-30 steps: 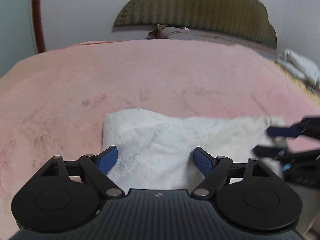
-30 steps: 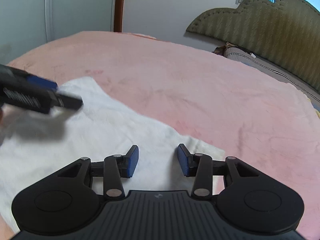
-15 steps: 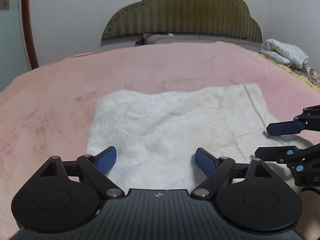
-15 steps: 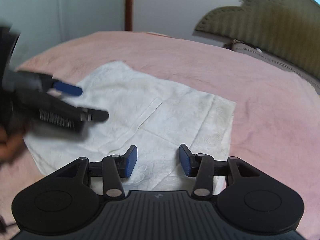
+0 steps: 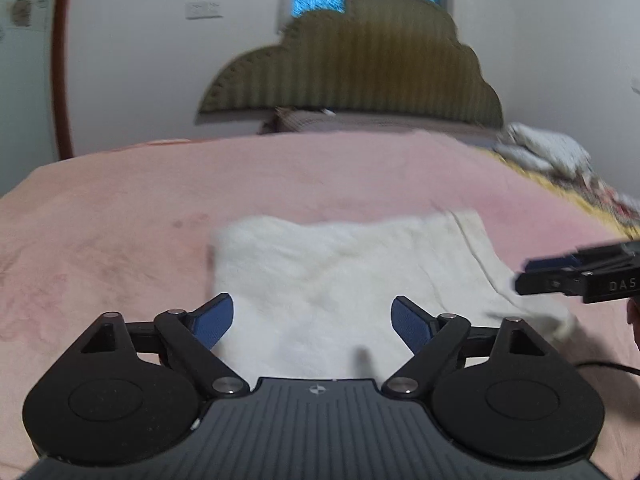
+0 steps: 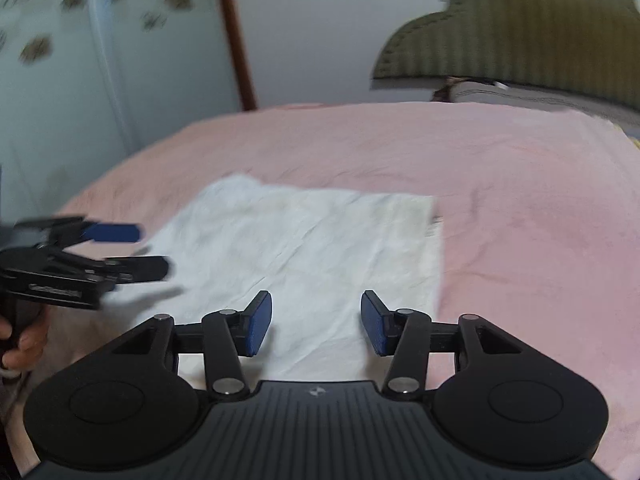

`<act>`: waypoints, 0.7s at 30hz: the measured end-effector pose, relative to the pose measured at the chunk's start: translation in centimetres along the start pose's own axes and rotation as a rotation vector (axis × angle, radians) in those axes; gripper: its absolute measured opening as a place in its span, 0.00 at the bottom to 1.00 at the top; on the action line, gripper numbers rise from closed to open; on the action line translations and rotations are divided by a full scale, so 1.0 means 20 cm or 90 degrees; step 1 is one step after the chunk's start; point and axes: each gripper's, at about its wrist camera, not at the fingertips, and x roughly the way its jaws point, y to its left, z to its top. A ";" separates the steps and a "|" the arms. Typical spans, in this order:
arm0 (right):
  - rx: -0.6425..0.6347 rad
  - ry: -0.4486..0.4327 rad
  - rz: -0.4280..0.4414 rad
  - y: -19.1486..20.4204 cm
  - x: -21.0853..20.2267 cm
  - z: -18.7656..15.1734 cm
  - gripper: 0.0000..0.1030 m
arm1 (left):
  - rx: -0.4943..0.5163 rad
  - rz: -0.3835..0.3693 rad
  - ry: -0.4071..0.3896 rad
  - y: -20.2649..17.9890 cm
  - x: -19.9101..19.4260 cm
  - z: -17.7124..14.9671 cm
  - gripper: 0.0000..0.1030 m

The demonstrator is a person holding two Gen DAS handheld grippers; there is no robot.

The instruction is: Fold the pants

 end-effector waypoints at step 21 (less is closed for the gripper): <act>0.238 0.090 0.256 -0.50 0.29 -0.02 0.50 | -0.346 -0.350 0.188 0.57 0.44 -0.03 0.93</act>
